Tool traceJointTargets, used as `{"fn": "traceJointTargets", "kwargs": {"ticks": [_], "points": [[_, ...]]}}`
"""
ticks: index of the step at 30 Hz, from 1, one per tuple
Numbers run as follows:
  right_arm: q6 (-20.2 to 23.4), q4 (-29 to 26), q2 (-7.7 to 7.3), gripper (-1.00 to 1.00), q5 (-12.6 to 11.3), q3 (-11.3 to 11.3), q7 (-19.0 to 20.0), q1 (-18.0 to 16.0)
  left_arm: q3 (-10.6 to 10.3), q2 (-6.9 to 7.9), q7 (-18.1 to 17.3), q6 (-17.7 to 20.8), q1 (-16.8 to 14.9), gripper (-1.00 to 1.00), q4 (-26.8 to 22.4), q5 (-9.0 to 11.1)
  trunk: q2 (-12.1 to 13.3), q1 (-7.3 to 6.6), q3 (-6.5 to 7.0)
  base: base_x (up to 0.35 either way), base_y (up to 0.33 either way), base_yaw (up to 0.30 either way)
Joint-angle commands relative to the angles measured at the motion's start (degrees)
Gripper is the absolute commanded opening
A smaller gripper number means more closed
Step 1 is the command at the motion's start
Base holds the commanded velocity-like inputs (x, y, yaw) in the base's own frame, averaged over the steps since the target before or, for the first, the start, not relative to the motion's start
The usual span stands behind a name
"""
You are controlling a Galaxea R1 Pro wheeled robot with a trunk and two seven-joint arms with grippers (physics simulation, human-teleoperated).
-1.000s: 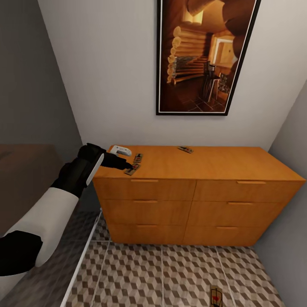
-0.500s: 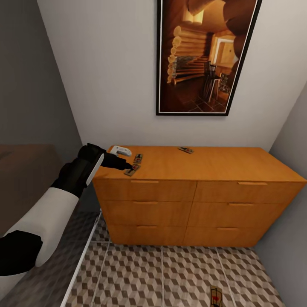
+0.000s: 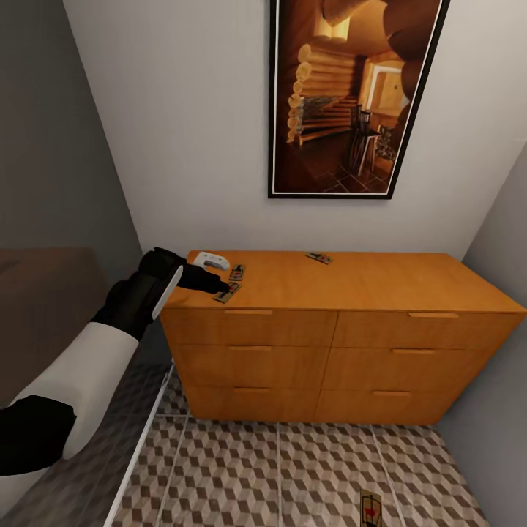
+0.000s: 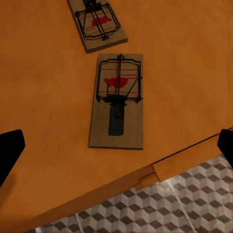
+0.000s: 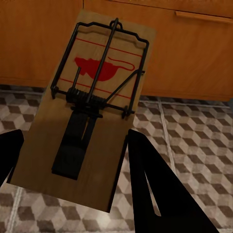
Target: Take the four mousetraps from the cabinet in the bathroom and place them on the bathroom floor. Make sure all four end up on the same floor surface, and ensure that at least two of them are either under or directly next to the same bathroom sink.
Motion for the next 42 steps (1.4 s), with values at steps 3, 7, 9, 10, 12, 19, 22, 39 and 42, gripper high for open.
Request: {"fn": "traceJointTargets", "kwargs": {"ticks": [3, 7, 9, 10, 12, 19, 22, 39, 42], "points": [[-0.1, 0.0, -0.01, -1.0, 0.2, 0.3, -0.3, 0.0, -0.1, 0.03, -0.1, 0.2, 0.0, 1.0, 0.0, 0.0, 0.0, 0.0, -0.05, 0.0, 0.0, 0.0], [-0.1, 0.0, -0.01, -1.0, 0.2, 0.3, -0.3, 0.0, -0.1, 0.02, -0.1, 0.2, 0.0, 1.0, 0.0, 0.0, 0.0, 0.0, -0.05, 0.0, 0.0, 0.0], [-0.1, 0.0, -0.01, -1.0, 0.2, 0.3, -0.3, 0.0, -0.1, 0.02, -0.1, 0.2, 0.0, 1.0, 0.0, 0.0, 0.0, 0.0, -0.05, 0.0, 0.0, 0.0], [-0.1, 0.0, -0.01, -1.0, 0.2, 0.3, -0.3, 0.0, -0.1, 0.02, -0.1, 0.2, 0.0, 1.0, 0.0, 0.0, 0.0, 0.0, -0.05, 0.0, 0.0, 0.0], [0.0, 0.0, -0.01, -1.0, 0.2, 0.3, -0.3, 0.0, -0.1, 0.02, -0.1, 0.2, 0.0, 1.0, 0.1, 0.0, 0.0, 0.0, -0.05, 0.0, 0.0, 0.0], [0.0, 0.0, -0.01, -1.0, 0.2, 0.3, -0.3, 0.0, -0.2, -0.04, -0.2, 0.2, 0.0, 1.0, 0.7, 0.0, 0.0, 0.0, -0.05, 0.0, 0.0, 0.0], [0.0, 0.0, -0.01, -1.0, 0.2, 0.3, -0.3, 0.0, -0.2, -0.06, -0.2, 0.2, 0.0, 1.0, 0.7, 0.0, 0.0, 0.0, -0.06, 0.0, 0.0, 0.0], [0.0, 0.0, -0.01, -1.0, 0.2, 0.3, -0.3, 0.0, 0.4, 0.68, -10.8, 0.0, 0.0, 1.0, -0.3, -0.2, 0.0, 0.0, -0.33, 0.0, 0.0, 0.0], [0.0, 0.0, -0.01, -1.0, 0.2, 0.3, -0.3, 0.0, 0.4, 1.38, -11.9, -0.1, 0.0, 1.0, -1.4, -0.2, 0.0, 0.0, -0.33, 0.0, 0.0, 0.0]]}}
